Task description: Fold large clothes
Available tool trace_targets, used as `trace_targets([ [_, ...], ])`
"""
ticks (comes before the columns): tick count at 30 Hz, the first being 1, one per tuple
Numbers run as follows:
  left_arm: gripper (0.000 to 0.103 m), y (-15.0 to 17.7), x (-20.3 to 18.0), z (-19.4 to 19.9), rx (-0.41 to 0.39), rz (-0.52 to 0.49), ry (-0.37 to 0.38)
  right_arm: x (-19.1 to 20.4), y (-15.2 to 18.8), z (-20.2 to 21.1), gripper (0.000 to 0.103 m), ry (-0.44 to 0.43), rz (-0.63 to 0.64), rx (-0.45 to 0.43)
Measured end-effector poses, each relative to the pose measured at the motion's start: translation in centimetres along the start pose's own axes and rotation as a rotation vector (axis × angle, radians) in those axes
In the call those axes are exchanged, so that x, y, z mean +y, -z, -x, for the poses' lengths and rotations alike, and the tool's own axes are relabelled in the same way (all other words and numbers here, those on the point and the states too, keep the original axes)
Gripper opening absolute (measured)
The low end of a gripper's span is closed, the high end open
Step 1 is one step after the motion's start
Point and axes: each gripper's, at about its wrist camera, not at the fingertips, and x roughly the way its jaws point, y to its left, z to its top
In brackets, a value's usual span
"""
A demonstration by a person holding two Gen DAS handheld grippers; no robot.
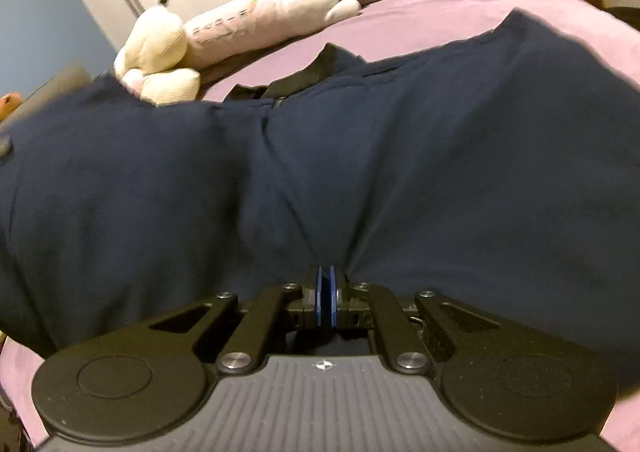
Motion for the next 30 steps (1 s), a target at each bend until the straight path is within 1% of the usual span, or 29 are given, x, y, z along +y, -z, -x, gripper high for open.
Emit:
trace_targets([
  [2,0.042,0.5,-2.8,-1.4,0.016,-0.060,-0.004,-1.2,-0.6,1.0,0.003,-0.058,-0.089,-0.013],
  [5,0.042,2.0,-6.2,-4.7,0.059,-0.134,0.004,-3.1,-0.9,3.8,0.004,-0.111,-0.173,-0.096],
  [8,0.042,4.3,-8.7,-9.4,0.116,-0.199,0.001,-5.5,-1.6,6.7,0.004,-0.108,-0.219,-0.175],
  [10,0.045,6.1,-9.8,-12.7,0.153,-0.237,-0.007,-7.3,-1.9,8.8,0.004,-0.095,-0.239,-0.219],
  [11,0.050,7.2,-10.2,-14.6,0.170,-0.268,-0.020,-8.1,-1.9,9.8,0.005,-0.086,-0.244,-0.236],
  [13,0.058,9.3,-10.4,-17.2,0.181,-0.285,-0.038,-9.6,-1.7,11.4,0.005,-0.069,-0.259,-0.260],
  [14,0.068,10.3,-10.4,-18.4,0.186,-0.302,-0.039,-10.4,-1.6,12.0,0.005,-0.058,-0.268,-0.268],
  [15,0.075,11.2,-10.1,-19.2,0.184,-0.297,-0.039,-11.0,-1.5,12.5,0.005,-0.050,-0.277,-0.272],
  [16,0.079,12.1,-9.8,-19.6,0.175,-0.301,-0.023,-11.6,-1.3,13.0,0.005,-0.039,-0.288,-0.278],
  [17,0.087,12.6,-10.0,-19.6,0.162,-0.327,-0.003,-12.2,-1.1,13.5,0.005,-0.030,-0.298,-0.283],
  [18,0.094,13.2,-10.2,-19.1,0.145,-0.369,0.022,-12.7,-1.1,13.9,0.008,-0.031,-0.305,-0.286],
  [19,0.097,13.6,-10.2,-18.5,0.139,-0.390,0.038,-13.1,-1.3,14.3,0.008,-0.035,-0.308,-0.293],
  [21,0.098,14.0,-10.3,-17.3,0.128,-0.406,0.061,-13.2,-1.8,14.9,0.008,-0.070,-0.302,-0.316],
  [23,0.098,13.6,-10.6,-17.0,0.128,-0.383,0.072,-12.9,-3.1,15.3,0.008,-0.124,-0.288,-0.346],
  [25,0.098,13.5,-10.5,-16.0,0.131,-0.370,0.087,-12.2,-4.6,14.9,0.008,-0.190,-0.261,-0.355],
  [27,0.098,13.2,-10.4,-15.3,0.138,-0.388,0.102,-11.4,-5.6,14.1,0.008,-0.240,-0.228,-0.332],
  [28,0.098,13.3,-10.5,-14.8,0.141,-0.399,0.102,-11.3,-5.9,13.0,0.009,-0.250,-0.218,-0.296],
  [30,0.098,13.2,-10.7,-13.6,0.167,-0.422,0.100,-11.3,-6.2,10.8,0.009,-0.231,-0.192,-0.209],
])
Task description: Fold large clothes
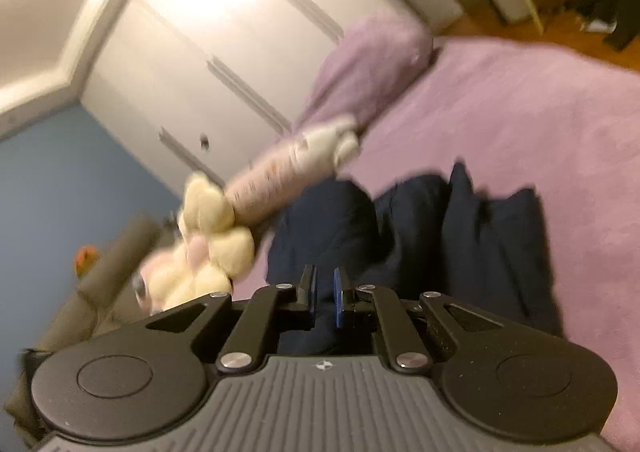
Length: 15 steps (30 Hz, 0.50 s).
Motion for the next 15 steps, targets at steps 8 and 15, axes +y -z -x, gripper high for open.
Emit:
trace_targets([
  [8,0.098,-1.6,4.1,4.3,-0.177,0.117,-0.247,-4.4,3.9,-0.7,0.000,0.162,0.033,0.019],
  [15,0.097,-2.3,10.2,2.7,-0.139,0.321,-0.288,-1.7,0.8,1.1,0.014,0.139,-0.013,-0.056],
])
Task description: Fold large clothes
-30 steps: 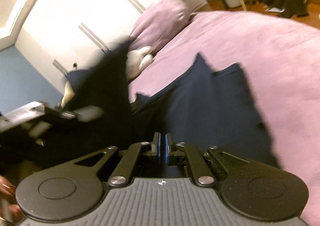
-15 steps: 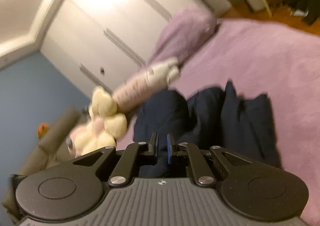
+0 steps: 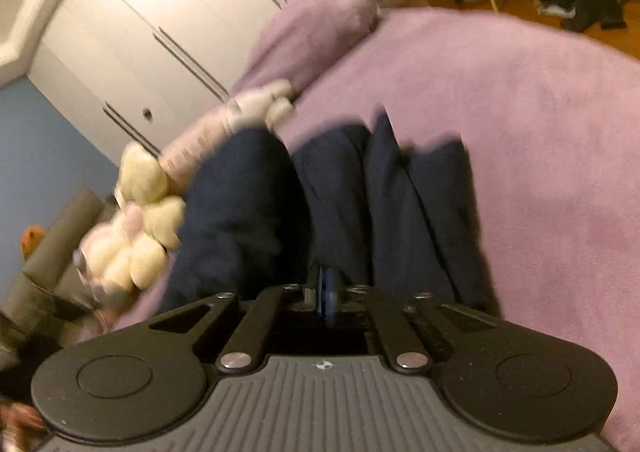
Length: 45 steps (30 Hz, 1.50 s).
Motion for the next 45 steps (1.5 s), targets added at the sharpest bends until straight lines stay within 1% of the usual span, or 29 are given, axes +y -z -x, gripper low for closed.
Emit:
trace_targets([
  [1,0.097,0.1,0.0,-0.5,0.016,0.002,0.005,0.6,-0.8,0.1,0.025,-0.015,0.004,-0.006],
  [2,0.097,0.2,-0.2,-1.1,0.030,-0.001,0.007,1.2,-1.5,-0.2,0.030,-0.030,-0.003,-0.002],
  [3,0.097,0.4,-0.6,-1.5,0.034,-0.006,0.008,1.7,-2.1,-0.8,0.040,-0.046,-0.018,0.012],
  [4,0.097,0.5,-0.6,-1.5,0.033,-0.017,0.006,2.1,-2.6,-1.8,0.048,-0.068,-0.034,0.040],
  [6,0.098,0.6,-0.9,-1.5,0.039,-0.049,-0.004,2.9,-3.2,-4.2,0.058,-0.067,-0.058,0.108],
  [8,0.099,0.4,-1.0,-1.6,0.045,-0.064,-0.009,3.8,-3.4,-6.7,0.058,-0.049,-0.049,0.171],
  [10,0.099,0.5,-1.2,-1.4,0.050,-0.069,-0.016,4.7,-3.0,-8.4,0.058,-0.032,-0.026,0.203],
  [11,0.099,0.5,-1.4,-1.4,0.052,-0.073,-0.014,5.3,-2.9,-9.0,0.055,-0.010,0.014,0.209],
  [12,0.099,0.5,-1.8,-1.4,0.053,-0.085,-0.014,5.8,-2.6,-9.3,0.035,0.023,0.065,0.205],
  [13,0.099,0.6,-2.3,-1.4,0.051,-0.103,-0.018,6.2,-2.2,-9.4,0.019,0.045,0.102,0.194],
  [15,0.099,1.2,-3.5,-1.0,0.042,-0.146,-0.003,6.6,-1.9,-8.0,0.012,0.069,0.155,0.134],
  [16,0.099,1.5,-4.0,-1.0,0.038,-0.158,0.010,7.0,-1.8,-6.8,0.010,0.084,0.199,0.083],
  [18,0.099,2.3,-5.1,-1.3,0.034,-0.181,0.024,6.7,-1.4,-5.2,0.008,0.133,0.241,0.020],
  [19,0.099,2.8,-5.6,-1.7,0.032,-0.207,0.015,6.1,-1.0,-4.9,0.008,0.165,0.239,0.016],
  [21,0.100,3.7,-6.3,-2.7,0.030,-0.259,-0.016,3.8,0.2,-5.7,0.009,0.213,0.209,0.060],
  [22,0.100,4.0,-6.5,-2.9,0.027,-0.284,-0.030,2.9,0.9,-6.2,0.010,0.218,0.215,0.079],
  [23,0.100,4.4,-6.7,-2.8,0.015,-0.313,-0.045,2.7,1.2,-6.1,0.011,0.221,0.236,0.072],
  [25,0.100,4.5,-6.8,-2.5,0.008,-0.339,-0.051,3.5,0.3,-5.2,0.012,0.227,0.222,0.060],
  [26,0.100,4.4,-6.6,-2.3,0.005,-0.329,-0.044,4.2,-0.4,-4.4,0.013,0.225,0.207,0.029],
  [27,0.100,4.3,-6.3,-2.2,0.003,-0.306,-0.032,4.8,-1.0,-3.4,0.015,0.205,0.200,-0.014],
  [29,0.100,4.1,-6.0,-2.0,-0.002,-0.263,-0.009,6.7,-2.5,-2.3,0.015,0.135,0.197,-0.081],
  [32,0.100,4.1,-5.3,-1.6,-0.013,-0.233,0.031,8.9,-4.5,-4.0,0.016,0.007,0.178,-0.091],
  [34,0.100,4.1,-4.5,-1.1,-0.018,-0.212,0.067,9.0,-5.3,-7.1,0.015,-0.060,0.145,-0.078],
  [35,0.100,4.0,-4.0,-0.8,-0.019,-0.202,0.089,8.8,-5.3,-8.7,0.015,-0.043,0.142,-0.066],
  [38,0.100,3.4,-3.0,-0.2,-0.012,-0.164,0.110,7.6,-4.2,-12.5,0.015,0.141,0.211,-0.023],
  [40,0.100,2.3,-2.9,-0.4,-0.032,-0.130,0.107,6.6,-2.6,-13.7,0.006,0.256,0.311,-0.041],
  [41,0.100,1.6,-3.5,-0.9,-0.050,-0.140,0.091,5.9,-1.9,-13.8,0.006,0.276,0.328,-0.058],
  [43,0.100,0.4,-5.0,-1.9,-0.096,-0.156,0.033,4.4,-1.7,-13.2,0.002,0.279,0.289,-0.095],
  [45,0.101,-0.9,-6.6,-3.8,-0.128,-0.167,0.018,3.6,-1.9,-12.9,0.001,0.290,0.263,-0.117],
])
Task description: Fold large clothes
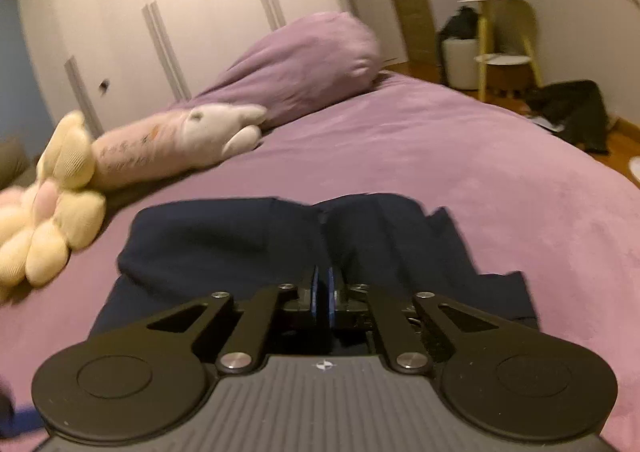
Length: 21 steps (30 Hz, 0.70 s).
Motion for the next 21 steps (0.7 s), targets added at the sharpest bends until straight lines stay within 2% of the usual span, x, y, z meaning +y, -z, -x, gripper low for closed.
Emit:
trace_targets([
  [5,0.102,0.3,-3.0,-5.6,-0.072,-0.121,-0.164,-2.5,1.4,-0.2,0.000,-0.008,-0.021,-0.014],
  [9,0.103,1.8,-3.3,-8.6,-0.026,-0.218,-0.256,-3.5,1.9,-1.1,0.000,-0.034,-0.050,-0.021],
  [15,0.103,3.1,-2.4,-10.4,-0.017,-0.241,-0.297,-4.3,2.5,-2.1,0.000,-0.081,-0.076,-0.041],
  [21,0.103,2.9,-1.8,-10.4,-0.015,-0.234,-0.289,-5.1,2.7,-2.2,0.000,-0.116,-0.114,-0.045],
])
